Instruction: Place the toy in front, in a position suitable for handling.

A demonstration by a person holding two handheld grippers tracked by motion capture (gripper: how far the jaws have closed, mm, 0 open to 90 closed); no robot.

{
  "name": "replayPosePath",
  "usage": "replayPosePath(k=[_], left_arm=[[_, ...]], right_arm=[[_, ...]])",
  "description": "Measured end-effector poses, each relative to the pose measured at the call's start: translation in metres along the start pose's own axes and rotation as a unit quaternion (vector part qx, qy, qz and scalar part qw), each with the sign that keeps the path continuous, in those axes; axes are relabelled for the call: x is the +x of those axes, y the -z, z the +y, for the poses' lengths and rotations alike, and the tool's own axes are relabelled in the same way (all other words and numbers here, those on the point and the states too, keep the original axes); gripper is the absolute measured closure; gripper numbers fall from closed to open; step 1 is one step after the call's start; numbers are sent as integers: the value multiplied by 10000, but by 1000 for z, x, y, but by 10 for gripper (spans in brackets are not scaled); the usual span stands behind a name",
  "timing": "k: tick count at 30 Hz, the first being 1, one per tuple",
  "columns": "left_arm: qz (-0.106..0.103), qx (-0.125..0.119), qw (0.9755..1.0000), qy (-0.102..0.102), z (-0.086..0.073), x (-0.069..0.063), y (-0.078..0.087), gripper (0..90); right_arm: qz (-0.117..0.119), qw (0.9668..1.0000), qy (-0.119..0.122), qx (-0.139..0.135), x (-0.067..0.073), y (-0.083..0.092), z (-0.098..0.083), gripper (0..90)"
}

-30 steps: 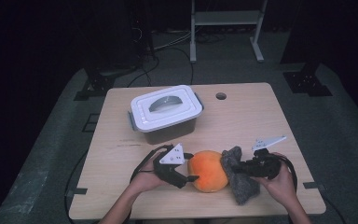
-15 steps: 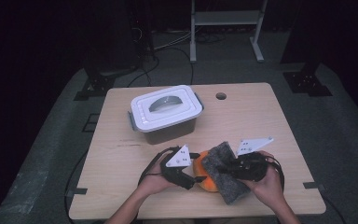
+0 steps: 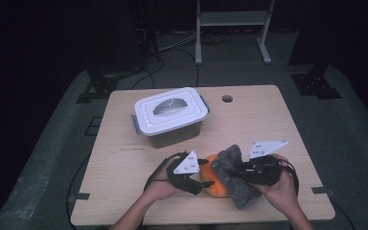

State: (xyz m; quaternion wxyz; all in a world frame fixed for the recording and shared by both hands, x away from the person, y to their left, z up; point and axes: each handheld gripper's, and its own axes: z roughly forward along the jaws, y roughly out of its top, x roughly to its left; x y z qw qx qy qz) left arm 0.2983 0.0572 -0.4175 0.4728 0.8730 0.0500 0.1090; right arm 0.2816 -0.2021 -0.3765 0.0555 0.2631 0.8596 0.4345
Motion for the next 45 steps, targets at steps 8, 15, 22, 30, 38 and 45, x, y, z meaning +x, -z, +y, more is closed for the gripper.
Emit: replayPosePath(k=[8, 15, 22, 30, 38, 45], left_arm=[[83, -48, 9999, 82, -4, 2, 2, 275], [22, -127, 9997, 194, -5, 2, 0, 262], [-16, -107, 9999, 100, -6, 2, 0, 278], [137, -121, 9997, 173, -8, 9, 7, 252], [-79, 17, 9997, 220, -9, 6, 1, 300], [-3, -110, 9988, -468, 2, -10, -1, 350]], right_arm=[[-71, 9992, -258, 284, -17, -4, -15, 763], [168, 9978, -413, 481, -21, 0, -25, 763], [-88, 9988, -488, 6, -32, 8, -14, 764], [224, 9975, -631, 244, -33, 0, -28, 763], [424, 9966, -574, 416, -24, 4, -32, 762], [250, 9997, -77, 29, -3, 5, 1, 764]])
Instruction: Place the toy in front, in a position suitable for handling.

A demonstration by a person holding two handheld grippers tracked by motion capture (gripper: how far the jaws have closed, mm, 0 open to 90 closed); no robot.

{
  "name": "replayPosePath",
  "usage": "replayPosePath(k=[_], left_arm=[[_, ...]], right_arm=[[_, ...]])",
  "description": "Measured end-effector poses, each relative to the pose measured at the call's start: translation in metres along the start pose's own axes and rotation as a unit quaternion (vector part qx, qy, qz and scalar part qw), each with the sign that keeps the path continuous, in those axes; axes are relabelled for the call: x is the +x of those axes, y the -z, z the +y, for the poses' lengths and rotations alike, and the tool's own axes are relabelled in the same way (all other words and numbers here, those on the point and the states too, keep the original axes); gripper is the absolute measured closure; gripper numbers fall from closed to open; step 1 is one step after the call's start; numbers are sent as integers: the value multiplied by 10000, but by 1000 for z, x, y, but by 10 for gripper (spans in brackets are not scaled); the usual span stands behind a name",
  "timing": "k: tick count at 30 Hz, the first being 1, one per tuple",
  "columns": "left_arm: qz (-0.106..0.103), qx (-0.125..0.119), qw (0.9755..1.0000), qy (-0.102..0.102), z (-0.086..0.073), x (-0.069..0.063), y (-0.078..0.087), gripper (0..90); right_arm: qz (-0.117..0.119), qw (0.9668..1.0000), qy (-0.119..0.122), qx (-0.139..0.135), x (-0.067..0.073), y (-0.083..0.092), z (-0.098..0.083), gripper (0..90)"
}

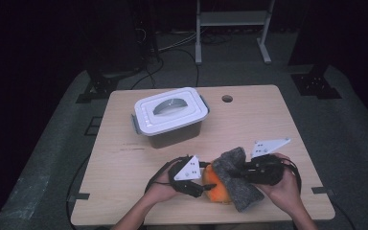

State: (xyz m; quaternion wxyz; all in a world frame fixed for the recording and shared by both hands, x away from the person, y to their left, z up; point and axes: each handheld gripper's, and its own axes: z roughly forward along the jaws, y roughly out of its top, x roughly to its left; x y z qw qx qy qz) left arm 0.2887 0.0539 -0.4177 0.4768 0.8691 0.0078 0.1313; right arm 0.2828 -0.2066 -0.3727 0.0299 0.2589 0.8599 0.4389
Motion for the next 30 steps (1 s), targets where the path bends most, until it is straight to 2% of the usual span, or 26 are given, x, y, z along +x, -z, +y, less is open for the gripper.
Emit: replayPosePath(k=[2, 6, 11, 12, 14, 15, 16, 17, 18, 20, 23, 26, 27, 28, 30], left_arm=[[-13, 27, 10000, -43, 0, -1, 0, 349], [-44, -30, 10000, -9, -1, 0, 0, 349], [-70, -123, 9999, -20, 1, -2, -1, 352], [-104, -132, 9998, -100, 3, -3, -1, 352], [-105, -149, 9997, -142, 5, -6, -2, 352], [-105, -169, 9996, -201, 6, -8, -2, 351], [-142, -225, 9991, -325, 8, -12, -3, 350], [-142, -225, 9991, -325, 8, -12, -3, 349], [-173, -274, 9981, -523, 10, -16, -4, 348], [-161, -235, 9979, -576, 11, -18, -5, 345], [-178, -230, 9981, -546, 9, -17, -5, 344], [-188, -216, 9983, -515, 8, -15, -4, 344], [-194, -215, 9983, -508, 7, -14, -4, 344], [-197, -208, 9983, -503, 7, -14, -4, 344], [-204, -223, 9985, -465, 7, -13, -4, 344]], right_arm=[[-25, 9999, 82, 101, 2, -5, 2, 763], [108, 9998, -114, 125, -6, -5, -5, 764], [137, 9995, -293, 40, -13, 4, -12, 763], [91, 9996, -244, -66, -11, 8, -9, 763], [109, 9996, -232, -107, -9, 9, -7, 764], [124, 9995, -130, -244, -3, 10, 0, 763], [126, 9995, -92, -271, -1, 9, 3, 763], [126, 9995, -92, -271, -1, 9, 3, 763], [66, 9997, -21, -247, 3, 6, 8, 763], [30, 9998, 17, -206, 3, 5, 8, 763], [57, 9997, -108, -199, -4, 3, 3, 764], [-44, 9990, -376, -222, -20, 6, -8, 763], [-44, 9990, -376, -222, -20, 6, -8, 763], [-96, 9984, -521, -206, -27, 8, -15, 763], [-107, 9980, -587, -205, -31, 9, -18, 763]])
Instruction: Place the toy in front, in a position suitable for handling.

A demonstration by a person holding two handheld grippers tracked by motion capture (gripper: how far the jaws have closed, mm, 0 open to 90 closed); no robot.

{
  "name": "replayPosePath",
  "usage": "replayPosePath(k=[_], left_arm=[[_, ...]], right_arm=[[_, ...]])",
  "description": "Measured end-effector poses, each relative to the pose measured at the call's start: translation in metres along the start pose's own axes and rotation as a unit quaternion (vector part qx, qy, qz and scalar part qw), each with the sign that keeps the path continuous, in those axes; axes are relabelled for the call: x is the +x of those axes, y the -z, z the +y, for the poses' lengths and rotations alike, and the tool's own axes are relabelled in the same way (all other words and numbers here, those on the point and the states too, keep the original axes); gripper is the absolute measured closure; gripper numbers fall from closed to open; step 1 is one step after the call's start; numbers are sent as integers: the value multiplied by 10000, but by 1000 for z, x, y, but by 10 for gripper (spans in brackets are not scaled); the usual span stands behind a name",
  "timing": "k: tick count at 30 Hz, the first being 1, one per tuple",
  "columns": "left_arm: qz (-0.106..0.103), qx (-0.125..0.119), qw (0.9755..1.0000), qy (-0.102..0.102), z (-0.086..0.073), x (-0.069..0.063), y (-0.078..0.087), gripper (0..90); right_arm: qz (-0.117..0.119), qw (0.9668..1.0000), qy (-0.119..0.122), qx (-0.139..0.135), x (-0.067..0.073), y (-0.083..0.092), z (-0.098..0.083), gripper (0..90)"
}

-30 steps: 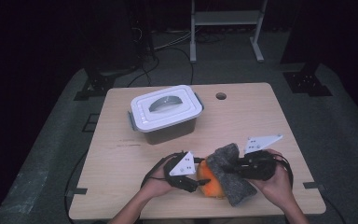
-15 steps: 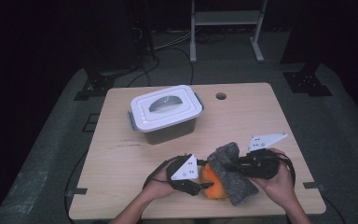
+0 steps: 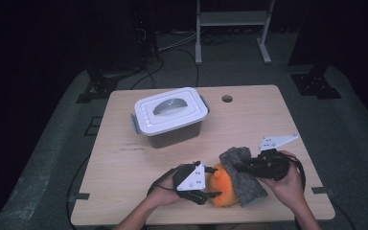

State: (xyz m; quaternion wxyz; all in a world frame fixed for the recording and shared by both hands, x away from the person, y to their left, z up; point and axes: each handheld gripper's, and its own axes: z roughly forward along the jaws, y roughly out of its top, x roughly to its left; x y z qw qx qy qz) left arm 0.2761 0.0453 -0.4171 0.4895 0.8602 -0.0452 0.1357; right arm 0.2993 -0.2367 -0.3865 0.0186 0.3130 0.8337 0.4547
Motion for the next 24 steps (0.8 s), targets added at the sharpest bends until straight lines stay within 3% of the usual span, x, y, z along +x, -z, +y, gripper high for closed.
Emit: replayPosePath(k=[2, 4, 6, 10, 12, 13, 16, 18, 19, 21, 22, 24], left_arm=[[-22, -61, 10000, 66, -1, 1, -1, 344], [-34, -61, 10000, 64, 0, 0, -1, 340], [-35, -49, 10000, 56, -1, 0, -1, 340], [-10, 34, 10000, 87, -2, 2, 1, 347], [28, 42, 9993, 364, -6, 7, 1, 349], [28, 42, 9993, 364, -6, 7, 1, 349], [82, 44, 9976, 685, -10, 13, 1, 353], [219, 75, 9936, 1104, -16, 22, 2, 354], [219, 75, 9936, 1104, -16, 22, 2, 354], [274, 90, 9897, 1401, -20, 27, 3, 353], [324, 119, 9871, 1564, -23, 30, 4, 349], [328, 113, 9862, 1621, -24, 31, 5, 347]], right_arm=[[2, 9999, -105, -10, -2, 4, -4, 764], [2, 10000, -47, -21, 0, 4, -2, 764], [95, 9998, 172, -40, 15, 3, 5, 763], [14, 9994, 339, 49, 20, -2, 9, 763], [32, 9999, 162, 17, 12, -4, 4, 764], [32, 9999, 162, 17, 12, -4, 4, 764], [54, 10000, 54, -16, 7, -2, -2, 764], [71, 9997, 202, -73, 16, 0, 0, 765], [71, 9997, 202, -73, 16, 0, 0, 765], [187, 9992, 334, -69, 25, -4, 3, 764], [209, 9986, 478, 64, 32, -12, 4, 764], [175, 9984, 520, 149, 34, -16, 3, 764]])
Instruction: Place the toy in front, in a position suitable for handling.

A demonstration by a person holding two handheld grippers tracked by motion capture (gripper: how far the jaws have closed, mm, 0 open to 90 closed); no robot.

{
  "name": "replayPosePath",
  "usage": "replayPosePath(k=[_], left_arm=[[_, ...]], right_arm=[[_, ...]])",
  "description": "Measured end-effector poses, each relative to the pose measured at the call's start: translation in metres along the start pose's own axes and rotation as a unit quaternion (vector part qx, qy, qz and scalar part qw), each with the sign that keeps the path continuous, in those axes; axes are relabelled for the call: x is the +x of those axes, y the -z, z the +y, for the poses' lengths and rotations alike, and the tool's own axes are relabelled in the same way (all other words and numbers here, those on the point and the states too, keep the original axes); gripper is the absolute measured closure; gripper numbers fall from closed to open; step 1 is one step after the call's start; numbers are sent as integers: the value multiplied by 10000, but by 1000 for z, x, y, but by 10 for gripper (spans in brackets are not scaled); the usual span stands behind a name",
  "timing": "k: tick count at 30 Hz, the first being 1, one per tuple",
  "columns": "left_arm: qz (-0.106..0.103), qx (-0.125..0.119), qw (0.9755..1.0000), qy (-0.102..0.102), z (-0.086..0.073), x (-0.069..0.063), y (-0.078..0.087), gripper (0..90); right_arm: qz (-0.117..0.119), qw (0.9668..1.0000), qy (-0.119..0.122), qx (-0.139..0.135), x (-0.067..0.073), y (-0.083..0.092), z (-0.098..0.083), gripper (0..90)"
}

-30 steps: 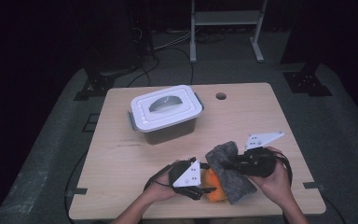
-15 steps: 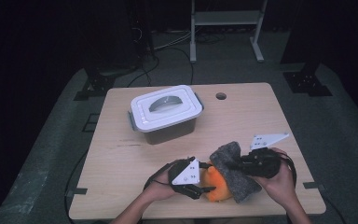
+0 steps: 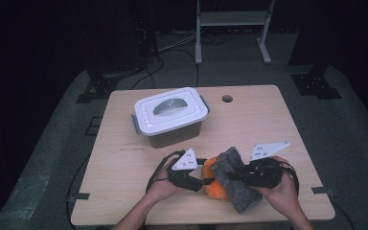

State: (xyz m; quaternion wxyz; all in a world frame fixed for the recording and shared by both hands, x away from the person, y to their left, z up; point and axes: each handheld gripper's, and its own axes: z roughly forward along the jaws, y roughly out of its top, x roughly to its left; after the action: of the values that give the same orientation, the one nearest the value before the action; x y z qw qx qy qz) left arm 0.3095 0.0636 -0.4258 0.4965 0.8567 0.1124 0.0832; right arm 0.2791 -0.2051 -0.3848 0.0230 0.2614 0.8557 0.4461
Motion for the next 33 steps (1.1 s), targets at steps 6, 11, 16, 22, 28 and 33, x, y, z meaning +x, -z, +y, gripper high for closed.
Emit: replayPosePath(k=[6, 11, 16, 22, 28, 33], left_arm=[[-29, -100, 9999, -10, 1, 0, 3, 382], [149, -41, 9999, 69, 0, 1, 1, 403], [123, -54, 9994, 322, -4, 7, 1, 403], [95, -49, 9992, 397, -6, 10, 2, 400], [30, -36, 9995, 310, -6, 10, 2, 394], [-77, -21, 9998, 175, -6, 8, 3, 389]], right_arm=[[-16, 9999, -147, -90, -8, -3, -4, 766], [0, 9998, 72, -178, 3, -3, -2, 766], [49, 9995, 312, 78, 14, -15, -3, 765], [-45, 9991, 312, 275, 8, -5, -17, 764], [-182, 9996, 232, 7, 6, 6, -13, 764], [-317, 9993, 33, -199, -7, 10, -9, 765]])
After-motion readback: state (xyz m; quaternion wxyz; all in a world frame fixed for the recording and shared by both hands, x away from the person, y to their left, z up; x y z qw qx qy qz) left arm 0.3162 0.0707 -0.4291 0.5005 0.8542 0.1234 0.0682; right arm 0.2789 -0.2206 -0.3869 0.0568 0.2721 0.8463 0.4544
